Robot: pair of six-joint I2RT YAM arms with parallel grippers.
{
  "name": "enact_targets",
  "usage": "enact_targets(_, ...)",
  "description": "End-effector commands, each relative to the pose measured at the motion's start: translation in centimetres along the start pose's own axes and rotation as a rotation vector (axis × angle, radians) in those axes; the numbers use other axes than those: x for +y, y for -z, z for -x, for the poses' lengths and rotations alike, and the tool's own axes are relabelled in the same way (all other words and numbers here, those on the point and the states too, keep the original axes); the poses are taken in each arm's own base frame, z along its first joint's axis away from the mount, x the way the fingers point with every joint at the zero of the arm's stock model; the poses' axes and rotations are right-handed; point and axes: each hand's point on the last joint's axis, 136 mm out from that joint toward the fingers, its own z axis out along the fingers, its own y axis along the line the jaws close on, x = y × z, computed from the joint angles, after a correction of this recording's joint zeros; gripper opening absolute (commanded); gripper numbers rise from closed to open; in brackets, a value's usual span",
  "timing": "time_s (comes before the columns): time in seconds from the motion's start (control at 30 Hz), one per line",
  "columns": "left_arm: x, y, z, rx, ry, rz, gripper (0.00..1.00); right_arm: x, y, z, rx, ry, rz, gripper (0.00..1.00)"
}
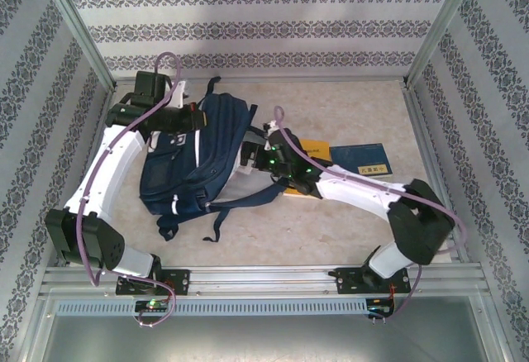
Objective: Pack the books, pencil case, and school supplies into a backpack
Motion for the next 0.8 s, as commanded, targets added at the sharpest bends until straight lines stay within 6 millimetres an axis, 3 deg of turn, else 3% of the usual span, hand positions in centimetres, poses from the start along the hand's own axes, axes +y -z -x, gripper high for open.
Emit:
enact_targets(0.0,3.3,2.0,2.8,-0.15,0.002,0.178,0.0,-3.1,2.5,0.9,-0.048,0.047,-0.103,0.93)
enact_targets(0.1,3.9,1.0,3.0,-0.13,0.011,0.19,0.0,-5.4,4.4,1.3,-0.058,0.047,-0.193,0.91)
enact_targets(0.3,4.7,-2.4,2.2,-0.043,0.049,0.162,0.0,-13.5,7.6,1.2,-0.065,0.0,-0.474,0.9)
enact_targets(0.5,4.1,-4.1,0.9,-0.005,0.065,0.14,0.43,-19.6,9.8,0.7,-0.036,-0.097,-0.635,0.91)
enact_targets(0.63,0.9,-4.7,0.4,0.01,-0.037,0.15,0.54,-22.2,10.0,0.4,-0.005,-0.172,-0.665,0.91)
enact_targets(0.77,-4.7,-7.9,-1.1,0.051,-0.086,0.028,0.57,-23.6,9.2,0.5,0.021,-0.222,-0.647,0.91)
